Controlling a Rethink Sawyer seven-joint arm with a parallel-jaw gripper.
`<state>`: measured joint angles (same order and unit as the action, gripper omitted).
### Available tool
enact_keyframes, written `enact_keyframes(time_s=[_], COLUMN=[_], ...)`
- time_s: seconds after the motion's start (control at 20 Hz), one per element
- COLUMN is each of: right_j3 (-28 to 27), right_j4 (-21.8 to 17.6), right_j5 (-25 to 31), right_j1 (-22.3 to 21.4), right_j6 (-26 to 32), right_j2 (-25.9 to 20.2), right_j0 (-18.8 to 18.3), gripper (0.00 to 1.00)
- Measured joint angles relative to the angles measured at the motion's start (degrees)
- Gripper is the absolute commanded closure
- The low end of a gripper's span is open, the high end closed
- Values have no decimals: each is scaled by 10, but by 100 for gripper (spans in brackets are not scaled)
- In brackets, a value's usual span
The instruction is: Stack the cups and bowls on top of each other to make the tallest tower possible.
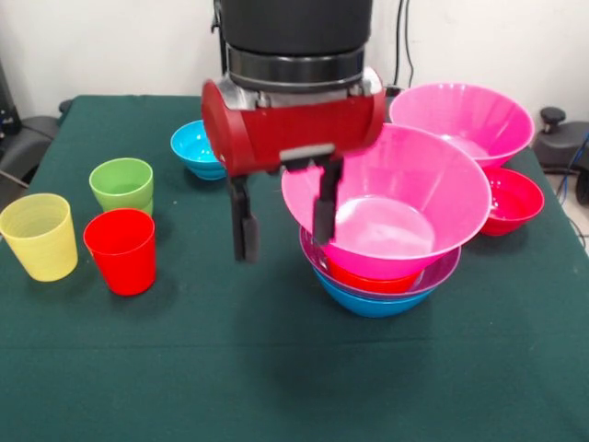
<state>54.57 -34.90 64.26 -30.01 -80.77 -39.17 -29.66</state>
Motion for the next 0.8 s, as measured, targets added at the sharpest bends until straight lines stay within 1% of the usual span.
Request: enact_keyframes(time_s=[0.05,0.2,0.25,0.3,0.35,0.5,0.55,0.6,0.7,0.75,0.8], right_j3=[-8,-40,-45,-56,-61,-98,-109,-137,-156,-187,-195], right_j4=[1,2,2,2,2,-2,-6,-20,-32,-55,-62], right_j5=[28,165,188,239,258,358,380,429,461,511,525], right_j1=[0,2,2,2,2,4,5,7,9,9,9], right_j6=[0,0,0,0,0,0,0,0,0,0,0], right_j2=[3,13,15,17,18,19,19,19,18,17,16], right_j0=[3,17,19,24,26,39,43,51,57,66,69], gripper=[0,0,0,0,0,0,0,0,0,0,0])
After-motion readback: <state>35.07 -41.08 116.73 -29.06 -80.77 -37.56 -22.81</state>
